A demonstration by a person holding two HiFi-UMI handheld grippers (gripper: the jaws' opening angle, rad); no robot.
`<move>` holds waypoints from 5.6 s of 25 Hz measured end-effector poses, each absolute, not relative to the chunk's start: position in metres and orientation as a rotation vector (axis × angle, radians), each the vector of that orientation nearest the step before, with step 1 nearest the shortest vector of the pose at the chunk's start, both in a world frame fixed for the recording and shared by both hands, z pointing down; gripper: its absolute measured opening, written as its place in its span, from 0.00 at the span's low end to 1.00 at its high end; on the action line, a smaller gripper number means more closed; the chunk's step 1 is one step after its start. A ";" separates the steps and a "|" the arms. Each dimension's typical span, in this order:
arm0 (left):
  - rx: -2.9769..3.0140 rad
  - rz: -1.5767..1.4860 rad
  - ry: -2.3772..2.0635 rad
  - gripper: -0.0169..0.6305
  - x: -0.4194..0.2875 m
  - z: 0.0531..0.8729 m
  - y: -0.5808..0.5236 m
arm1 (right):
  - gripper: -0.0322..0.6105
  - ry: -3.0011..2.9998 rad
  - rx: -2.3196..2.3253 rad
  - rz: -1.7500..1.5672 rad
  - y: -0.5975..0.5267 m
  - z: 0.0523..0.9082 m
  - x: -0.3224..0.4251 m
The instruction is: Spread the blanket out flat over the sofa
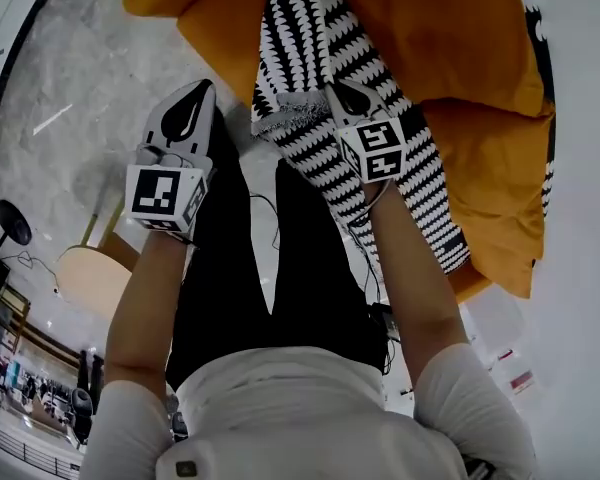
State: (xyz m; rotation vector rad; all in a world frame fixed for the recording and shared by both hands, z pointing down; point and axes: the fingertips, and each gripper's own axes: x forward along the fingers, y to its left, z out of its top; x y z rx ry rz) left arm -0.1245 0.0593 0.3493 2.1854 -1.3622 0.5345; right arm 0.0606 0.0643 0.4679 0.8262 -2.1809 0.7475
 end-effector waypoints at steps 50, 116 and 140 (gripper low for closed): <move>1.841 0.332 -1.661 0.04 -0.399 0.407 0.075 | 0.10 -2.053 0.502 0.653 0.027 0.604 -0.306; 2.396 0.247 -1.699 0.04 -0.363 -0.061 0.157 | 0.15 -2.681 0.693 0.201 0.086 -0.029 -0.282; 2.654 0.142 -1.591 0.04 -0.256 -0.149 0.177 | 0.09 -2.808 0.867 -0.049 0.138 -0.137 -0.144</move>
